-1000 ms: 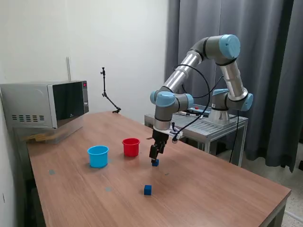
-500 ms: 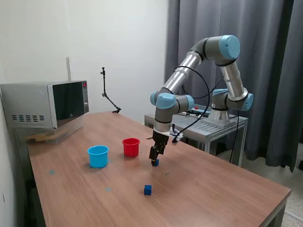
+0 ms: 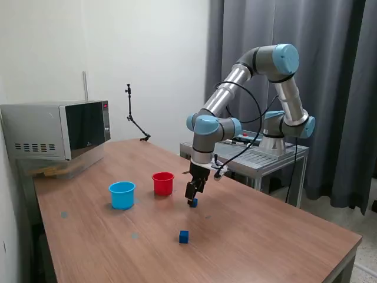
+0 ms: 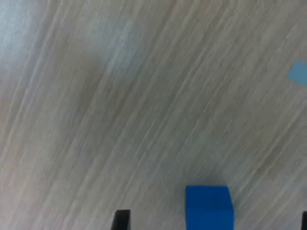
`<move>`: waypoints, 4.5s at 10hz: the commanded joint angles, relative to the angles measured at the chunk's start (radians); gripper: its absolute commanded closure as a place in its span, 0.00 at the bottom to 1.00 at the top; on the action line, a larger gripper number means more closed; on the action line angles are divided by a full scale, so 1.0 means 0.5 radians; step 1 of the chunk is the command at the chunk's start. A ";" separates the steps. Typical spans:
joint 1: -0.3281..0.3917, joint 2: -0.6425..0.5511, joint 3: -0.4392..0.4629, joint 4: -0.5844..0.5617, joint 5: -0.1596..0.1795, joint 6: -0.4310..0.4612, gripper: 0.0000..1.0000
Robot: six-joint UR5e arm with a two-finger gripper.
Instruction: Place red objects in the red bin, and blue objects in the blue bin.
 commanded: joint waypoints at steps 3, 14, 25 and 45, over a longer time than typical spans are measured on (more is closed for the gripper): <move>0.007 0.011 -0.006 0.018 0.034 0.066 0.00; -0.006 0.044 -0.012 0.051 0.034 0.106 0.00; 0.001 0.044 -0.012 0.039 0.049 0.103 1.00; -0.217 -0.029 -0.576 0.217 0.031 -0.651 1.00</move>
